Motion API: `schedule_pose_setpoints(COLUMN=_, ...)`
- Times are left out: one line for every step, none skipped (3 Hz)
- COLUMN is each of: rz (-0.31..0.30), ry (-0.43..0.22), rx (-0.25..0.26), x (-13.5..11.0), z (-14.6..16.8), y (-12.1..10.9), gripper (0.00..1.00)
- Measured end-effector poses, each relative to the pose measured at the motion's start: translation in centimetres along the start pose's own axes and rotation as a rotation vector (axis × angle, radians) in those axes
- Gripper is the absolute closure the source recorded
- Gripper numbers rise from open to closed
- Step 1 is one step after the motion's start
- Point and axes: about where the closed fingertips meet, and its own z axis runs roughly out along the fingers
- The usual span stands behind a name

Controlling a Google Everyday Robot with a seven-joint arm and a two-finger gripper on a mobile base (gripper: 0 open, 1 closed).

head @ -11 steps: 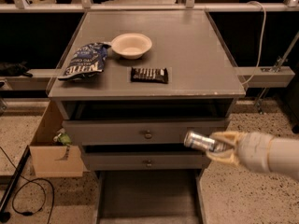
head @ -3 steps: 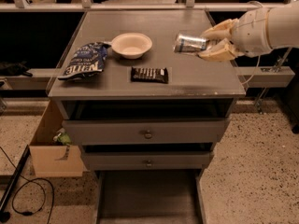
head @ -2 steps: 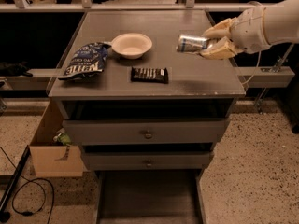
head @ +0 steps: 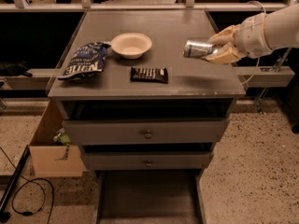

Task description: Pick redbull can from bottom drawer and place on counter

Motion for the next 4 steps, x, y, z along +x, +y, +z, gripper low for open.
schedule_pose_setpoints(rz=0.012, ry=0.013, rx=-0.011, x=1.2, z=1.0, y=0.3, gripper=1.00)
schedule_pose_setpoints(rz=0.025, ry=0.022, rx=-0.053, x=2.6, z=4.4, y=1.0, gripper=1.00)
schedule_pose_setpoints(rz=0.025, ry=0.022, rx=-0.054, x=2.6, z=4.4, y=1.0, gripper=0.96)
schedule_pose_setpoints(rz=0.025, ry=0.022, rx=-0.054, x=2.6, z=4.4, y=1.0, gripper=0.73)
